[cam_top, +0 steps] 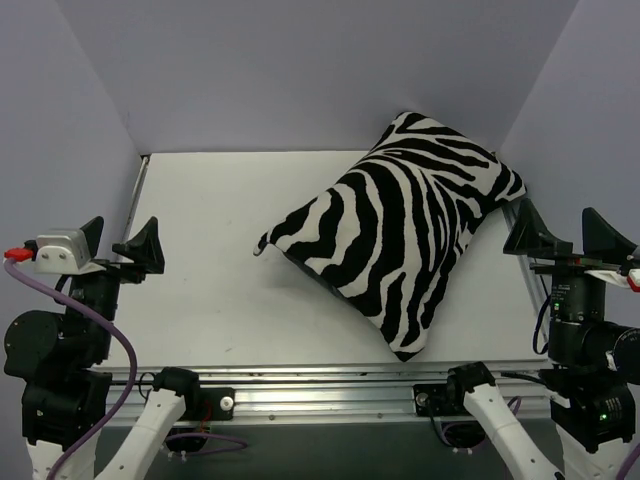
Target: Remove the pillowcase from the pillow
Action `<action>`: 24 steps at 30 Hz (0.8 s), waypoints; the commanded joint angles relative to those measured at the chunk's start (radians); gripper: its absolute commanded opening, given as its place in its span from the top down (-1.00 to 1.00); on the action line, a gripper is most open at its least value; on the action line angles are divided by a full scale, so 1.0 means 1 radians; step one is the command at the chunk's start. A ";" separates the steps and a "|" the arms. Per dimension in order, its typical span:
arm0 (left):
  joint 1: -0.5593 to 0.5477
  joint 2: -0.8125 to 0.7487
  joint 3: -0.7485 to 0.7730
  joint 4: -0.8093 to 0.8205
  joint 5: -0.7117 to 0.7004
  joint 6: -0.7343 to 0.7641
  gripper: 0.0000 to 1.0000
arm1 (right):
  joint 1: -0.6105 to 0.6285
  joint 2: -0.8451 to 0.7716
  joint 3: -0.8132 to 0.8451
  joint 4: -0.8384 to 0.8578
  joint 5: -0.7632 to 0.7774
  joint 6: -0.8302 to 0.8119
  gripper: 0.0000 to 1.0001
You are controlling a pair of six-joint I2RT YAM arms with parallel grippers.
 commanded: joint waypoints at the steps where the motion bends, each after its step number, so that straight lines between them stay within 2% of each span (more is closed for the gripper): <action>1: 0.007 0.014 -0.002 0.005 -0.002 -0.013 -0.88 | 0.004 0.030 -0.007 0.064 0.006 0.005 -1.00; 6: 0.007 0.039 -0.023 -0.012 0.008 -0.039 -0.88 | 0.005 0.096 -0.003 -0.009 0.034 0.083 -1.00; 11: 0.006 0.126 -0.037 -0.100 0.024 -0.087 -0.88 | 0.004 0.262 -0.010 -0.181 0.088 0.299 -1.00; 15: 0.007 0.206 -0.079 -0.128 0.074 -0.117 -0.88 | 0.004 0.398 -0.017 -0.261 0.033 0.382 -1.00; 20: 0.007 0.221 -0.181 -0.066 0.119 -0.157 -0.88 | 0.004 0.559 -0.073 -0.341 0.005 0.466 -1.00; 24: 0.007 0.226 -0.286 -0.010 0.128 -0.194 -0.88 | 0.005 0.633 -0.173 -0.269 -0.142 0.509 -1.00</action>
